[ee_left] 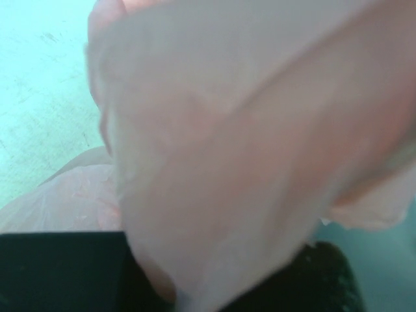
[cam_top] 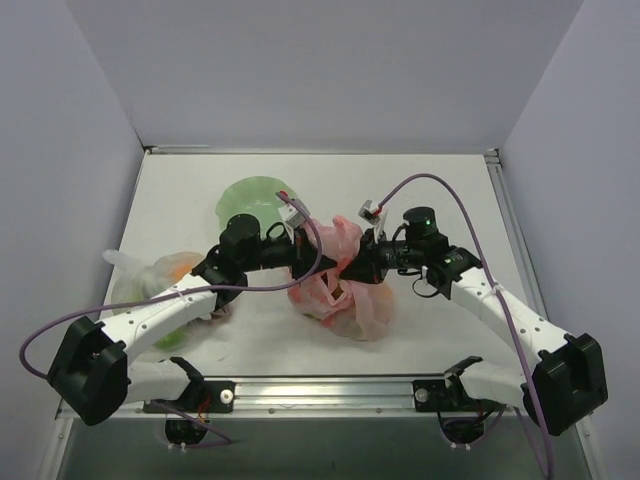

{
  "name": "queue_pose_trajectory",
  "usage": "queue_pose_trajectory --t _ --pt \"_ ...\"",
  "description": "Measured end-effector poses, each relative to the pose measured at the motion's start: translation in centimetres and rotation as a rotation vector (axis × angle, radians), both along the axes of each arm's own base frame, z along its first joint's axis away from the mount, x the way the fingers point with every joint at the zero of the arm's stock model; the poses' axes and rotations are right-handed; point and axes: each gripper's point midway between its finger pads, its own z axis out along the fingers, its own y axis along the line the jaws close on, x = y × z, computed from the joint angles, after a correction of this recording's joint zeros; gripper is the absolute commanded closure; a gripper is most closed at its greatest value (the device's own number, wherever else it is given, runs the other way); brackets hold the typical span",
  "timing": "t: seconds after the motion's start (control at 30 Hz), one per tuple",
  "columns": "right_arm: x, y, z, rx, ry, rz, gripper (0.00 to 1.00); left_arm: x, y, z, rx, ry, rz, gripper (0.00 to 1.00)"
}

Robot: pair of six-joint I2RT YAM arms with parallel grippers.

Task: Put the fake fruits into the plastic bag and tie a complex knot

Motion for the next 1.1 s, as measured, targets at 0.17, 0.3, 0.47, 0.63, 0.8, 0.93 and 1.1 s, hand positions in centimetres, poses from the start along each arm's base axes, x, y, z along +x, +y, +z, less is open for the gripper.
queue_pose_trajectory --t 0.17,0.3,0.47,0.63,0.8,0.93,1.1 --pt "0.9 -1.6 0.0 -0.045 0.0 -0.027 1.0 -1.3 2.2 0.3 0.045 -0.103 -0.03 1.0" --pt "1.3 -2.0 0.9 -0.111 -0.03 0.014 1.0 -3.8 2.6 0.5 0.119 -0.241 -0.153 1.0" --pt "-0.1 -0.6 1.3 -0.178 -0.061 0.152 1.0 -4.9 0.8 0.6 0.228 -0.369 -0.339 1.0" --pt "-1.9 -0.6 0.7 -0.214 -0.047 0.231 0.87 -4.4 -0.1 -0.9 0.292 -0.389 -0.429 0.98" --pt "-2.6 -0.9 0.8 -0.213 -0.049 0.261 0.6 -4.7 -0.1 -2.5 0.317 -0.361 -0.476 0.97" --pt "-3.1 -1.0 1.6 -0.194 -0.083 0.282 0.46 -4.9 -0.1 -2.4 0.307 -0.359 -0.485 0.97" --pt "-3.2 -0.9 1.8 -0.185 -0.077 0.279 0.44 -5.0 -0.3 -2.5 0.3 -0.341 -0.484 0.94"
